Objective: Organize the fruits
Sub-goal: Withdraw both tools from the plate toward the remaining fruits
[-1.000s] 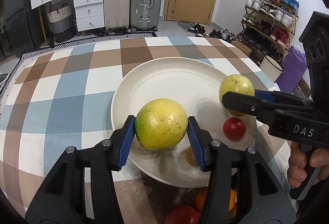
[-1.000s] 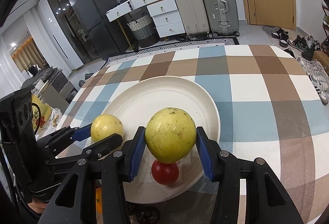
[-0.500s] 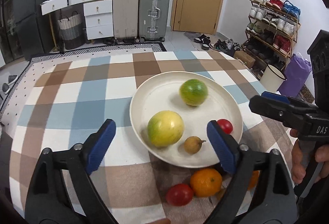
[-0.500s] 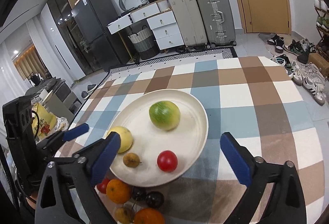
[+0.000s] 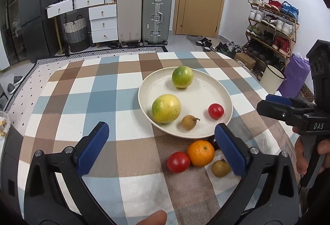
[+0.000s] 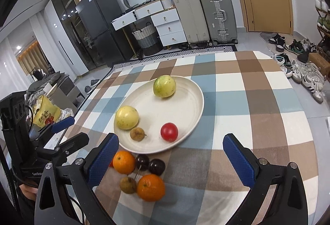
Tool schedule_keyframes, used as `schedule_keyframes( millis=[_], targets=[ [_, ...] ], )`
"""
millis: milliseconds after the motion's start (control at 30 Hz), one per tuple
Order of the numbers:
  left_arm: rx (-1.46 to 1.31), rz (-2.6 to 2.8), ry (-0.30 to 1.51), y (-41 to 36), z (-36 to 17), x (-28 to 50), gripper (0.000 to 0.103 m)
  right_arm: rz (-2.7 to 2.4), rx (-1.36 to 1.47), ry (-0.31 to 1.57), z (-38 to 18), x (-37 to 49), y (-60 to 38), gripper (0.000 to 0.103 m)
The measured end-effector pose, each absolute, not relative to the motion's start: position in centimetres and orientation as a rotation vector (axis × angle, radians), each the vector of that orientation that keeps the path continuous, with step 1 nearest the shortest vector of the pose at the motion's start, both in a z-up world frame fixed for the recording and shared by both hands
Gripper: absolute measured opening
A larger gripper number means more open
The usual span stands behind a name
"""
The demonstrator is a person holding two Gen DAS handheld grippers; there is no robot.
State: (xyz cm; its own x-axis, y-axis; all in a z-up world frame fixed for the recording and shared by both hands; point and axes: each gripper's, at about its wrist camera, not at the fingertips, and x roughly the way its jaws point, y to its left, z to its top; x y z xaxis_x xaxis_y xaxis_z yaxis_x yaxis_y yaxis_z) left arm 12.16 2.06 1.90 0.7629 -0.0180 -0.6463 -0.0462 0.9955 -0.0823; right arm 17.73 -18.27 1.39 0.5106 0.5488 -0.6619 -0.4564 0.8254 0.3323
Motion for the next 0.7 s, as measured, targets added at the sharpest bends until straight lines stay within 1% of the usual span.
schedule_keyframes(
  millis=[300,700],
  targets=[
    [-0.076,0.007,0.714,1.1,1.6,9.0,0.102,0.604,0.067,0.846,1.2,15.0,-18.6,0.103],
    [-0.126,-0.009,0.728,0.9,0.0,7.8,0.102,0.594,-0.012,0.882,-0.8,12.9,-18.3,0.103]
  ],
)
